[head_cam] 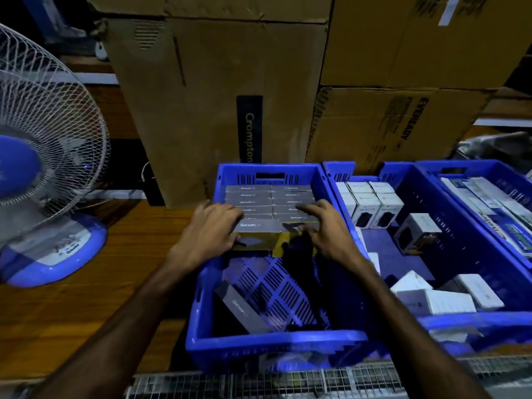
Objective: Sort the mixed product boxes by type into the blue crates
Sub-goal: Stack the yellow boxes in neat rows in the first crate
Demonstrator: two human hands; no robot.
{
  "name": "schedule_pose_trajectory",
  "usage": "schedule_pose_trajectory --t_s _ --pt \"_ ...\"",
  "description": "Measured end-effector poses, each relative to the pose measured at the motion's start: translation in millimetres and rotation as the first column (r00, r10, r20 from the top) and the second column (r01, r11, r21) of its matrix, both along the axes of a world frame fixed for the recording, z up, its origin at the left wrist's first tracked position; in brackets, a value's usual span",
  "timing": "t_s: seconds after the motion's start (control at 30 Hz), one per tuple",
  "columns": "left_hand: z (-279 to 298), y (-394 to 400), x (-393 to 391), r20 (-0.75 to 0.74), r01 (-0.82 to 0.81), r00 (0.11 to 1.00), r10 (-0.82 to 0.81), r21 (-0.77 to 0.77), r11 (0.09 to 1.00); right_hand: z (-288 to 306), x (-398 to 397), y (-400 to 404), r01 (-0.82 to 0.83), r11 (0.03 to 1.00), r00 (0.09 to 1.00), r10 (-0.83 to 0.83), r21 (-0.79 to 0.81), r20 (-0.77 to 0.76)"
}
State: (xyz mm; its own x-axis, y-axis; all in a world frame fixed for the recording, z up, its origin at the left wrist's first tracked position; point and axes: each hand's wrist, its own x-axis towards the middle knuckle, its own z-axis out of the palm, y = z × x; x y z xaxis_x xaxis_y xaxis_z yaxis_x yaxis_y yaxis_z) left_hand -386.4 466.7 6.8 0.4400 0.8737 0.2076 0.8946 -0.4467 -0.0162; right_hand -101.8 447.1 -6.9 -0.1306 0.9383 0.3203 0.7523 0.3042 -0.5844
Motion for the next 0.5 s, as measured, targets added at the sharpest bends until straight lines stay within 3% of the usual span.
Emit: schedule_pose_trajectory --t_s 0.13,0.27,0.5 --pt "0 17 3 -0.106 -0.007 0.994 0.006 -0.008 1.000 -3 42 7 0.181 0.983 0.976 -0.176 -0.027 0.131" --pt "-2 31 7 -0.189 -0.007 0.982 0.001 -0.032 0.999 -21 66 3 0.220 0.968 0.953 -0.188 -0.117 0.237" --pt "-6 47 21 -0.344 -0.040 0.939 0.027 -0.032 0.999 -31 69 -1 0.225 0.965 0.966 -0.203 -0.137 0.158"
